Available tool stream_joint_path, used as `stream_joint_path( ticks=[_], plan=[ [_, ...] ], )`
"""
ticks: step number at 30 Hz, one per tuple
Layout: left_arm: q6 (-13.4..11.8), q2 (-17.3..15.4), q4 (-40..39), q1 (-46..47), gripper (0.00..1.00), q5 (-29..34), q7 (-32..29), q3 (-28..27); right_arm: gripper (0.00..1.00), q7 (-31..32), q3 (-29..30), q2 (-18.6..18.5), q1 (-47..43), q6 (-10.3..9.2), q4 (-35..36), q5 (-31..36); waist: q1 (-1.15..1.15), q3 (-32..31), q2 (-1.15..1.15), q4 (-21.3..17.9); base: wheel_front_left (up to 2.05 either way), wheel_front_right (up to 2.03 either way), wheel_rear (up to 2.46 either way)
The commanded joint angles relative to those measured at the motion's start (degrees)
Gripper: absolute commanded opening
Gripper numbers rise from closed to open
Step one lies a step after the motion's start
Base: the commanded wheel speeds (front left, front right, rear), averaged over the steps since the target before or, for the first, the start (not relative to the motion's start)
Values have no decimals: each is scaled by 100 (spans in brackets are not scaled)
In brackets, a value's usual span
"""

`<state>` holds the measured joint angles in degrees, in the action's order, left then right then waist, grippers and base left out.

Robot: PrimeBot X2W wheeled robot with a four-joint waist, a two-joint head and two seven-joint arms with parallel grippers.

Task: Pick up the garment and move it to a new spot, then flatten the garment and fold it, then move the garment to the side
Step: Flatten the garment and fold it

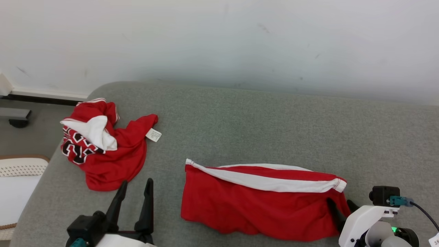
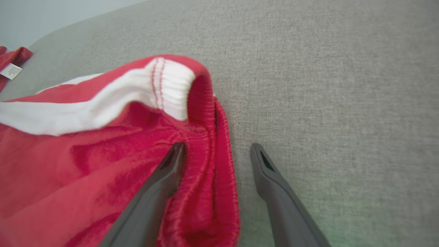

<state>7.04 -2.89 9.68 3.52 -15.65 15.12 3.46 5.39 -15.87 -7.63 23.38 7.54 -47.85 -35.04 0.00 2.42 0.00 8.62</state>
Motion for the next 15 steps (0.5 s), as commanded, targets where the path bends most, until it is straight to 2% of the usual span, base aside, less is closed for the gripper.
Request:
stream_joint_path(
  ticks=[1,3,4,5,6,7,8,15],
  plan=[
    [13,-15,28,44,100,6,3,-14,100,92,-41,17,24,-11,-105,-90,0,35,0,37,0,0,0],
    [23,-13,49,74,100,3,3,-3,100,251,-136,53,34,-11,-182,-288,0,56,0,69,0,0,0],
    [25,-12,60,87,100,-1,3,-2,65,320,-200,70,32,-11,-181,-369,0,67,0,83,0,0,0],
    [29,-12,70,95,100,-6,3,-2,45,360,-265,70,37,-8,-161,-448,0,72,0,94,0,0,0],
    [32,-12,80,98,100,-9,3,0,30,382,-320,73,53,-5,-127,-555,0,75,0,103,0,0,0],
    [35,-11,91,95,100,-13,3,-4,5,381,-358,62,75,-5,-86,-643,0,77,0,106,0,0,0],
    [35,-10,100,90,100,-16,3,-12,0,377,-387,38,109,-5,-46,-720,0,75,0,104,0,0,0],
    [36,-9,139,-3,100,-76,3,-55,0,377,-527,-263,278,-6,289,-1300,0,-22,0,-39,0,0,0]
  ],
)
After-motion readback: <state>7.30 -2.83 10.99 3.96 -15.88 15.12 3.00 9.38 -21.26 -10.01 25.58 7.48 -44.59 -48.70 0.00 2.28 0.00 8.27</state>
